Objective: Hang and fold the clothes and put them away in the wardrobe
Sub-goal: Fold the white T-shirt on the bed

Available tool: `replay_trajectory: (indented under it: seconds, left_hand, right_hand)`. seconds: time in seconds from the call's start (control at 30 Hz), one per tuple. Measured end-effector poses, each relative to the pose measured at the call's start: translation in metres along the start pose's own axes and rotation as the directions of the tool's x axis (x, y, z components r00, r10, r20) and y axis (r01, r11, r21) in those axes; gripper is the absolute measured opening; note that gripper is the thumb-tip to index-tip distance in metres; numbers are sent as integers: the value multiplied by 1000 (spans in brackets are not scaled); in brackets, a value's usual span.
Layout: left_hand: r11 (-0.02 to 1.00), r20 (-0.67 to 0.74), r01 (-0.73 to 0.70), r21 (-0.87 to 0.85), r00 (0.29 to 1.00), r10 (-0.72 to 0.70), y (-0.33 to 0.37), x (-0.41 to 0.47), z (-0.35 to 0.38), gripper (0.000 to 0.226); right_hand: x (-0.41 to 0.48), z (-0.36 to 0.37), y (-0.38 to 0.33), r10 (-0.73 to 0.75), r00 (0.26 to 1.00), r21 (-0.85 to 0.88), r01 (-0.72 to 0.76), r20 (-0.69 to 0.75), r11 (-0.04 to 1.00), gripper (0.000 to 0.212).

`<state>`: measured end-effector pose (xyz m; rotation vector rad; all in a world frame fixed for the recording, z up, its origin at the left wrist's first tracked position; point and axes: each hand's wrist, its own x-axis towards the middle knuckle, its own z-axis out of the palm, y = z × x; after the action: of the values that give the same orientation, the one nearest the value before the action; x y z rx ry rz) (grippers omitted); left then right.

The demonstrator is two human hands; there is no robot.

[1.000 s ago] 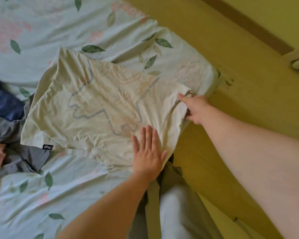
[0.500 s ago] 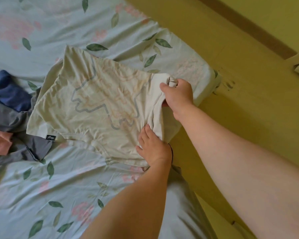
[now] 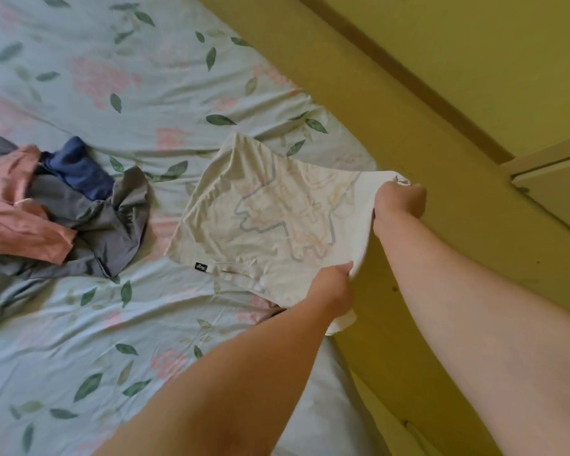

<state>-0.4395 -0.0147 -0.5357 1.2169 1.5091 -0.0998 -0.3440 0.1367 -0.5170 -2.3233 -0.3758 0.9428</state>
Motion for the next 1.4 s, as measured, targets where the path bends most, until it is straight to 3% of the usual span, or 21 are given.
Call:
replay_trajectory:
  seconds: [0.07,0.13,0.3,0.43,0.57,0.73,0.83,0.97,1.07,1.2,1.27,1.33,1.4]
  left_hand:
    - [999,49,-14,-52,999,16,4,-1,-11,40]
    - [991,88,40,-130,996,-29,-10,0,-32,38]
    - [917,87,234,-324,972,-218,-90,4,-109,43]
    - [857,-32,290,-426,942,-335,-156,11,-165,34]
    - [842,-221,315,-437,870,-440,-211,38,-199,30]
    - [857,-334,379,-349,804,-491,-279,62,-201,21]
    - [879,-406,373,-298,784,-470,-300,61,-189,13]
    - [905,-477,293,-309,775,-414,-309,58,-179,7]
    - [909,-599,264,-324,686,-413,-313,58,-181,11]
    - [890,-611,308,-338,647,-456,-311,65,-182,13]
    - [858,-600,348,-379,613,-513,-308,69,-183,12]
    - [818,-592,418,-395,566,-575,-302,70,-185,18]
    - [806,-607,514,-293,552,-572,-298,68,-187,23]
  right_hand:
    - [-9,7,-5,-66,998,-22,66,-15,998,30]
    - [-21,25,-9,-146,989,-65,147,22,987,30]
    - [-58,98,-21,-240,923,-137,291,302,947,54]
    - [-85,177,-34,-266,828,-165,390,493,906,48]
    - [-96,261,-35,-321,712,-208,548,624,810,12]
    - [-84,329,-12,-137,686,-275,456,715,847,20]
    - [-74,336,0,-148,634,-311,553,759,773,21]
    - [-56,337,-6,-363,577,-284,743,732,607,16]
    - [-46,339,-18,-530,549,-304,822,646,481,32]
    - [-44,351,-11,-445,581,-310,780,681,544,22]
    - [-46,349,-6,-391,567,-300,771,725,562,34]
    - [-42,338,-2,-444,537,-262,798,717,543,35]
    - [-35,320,6,-528,521,-285,838,671,465,31]
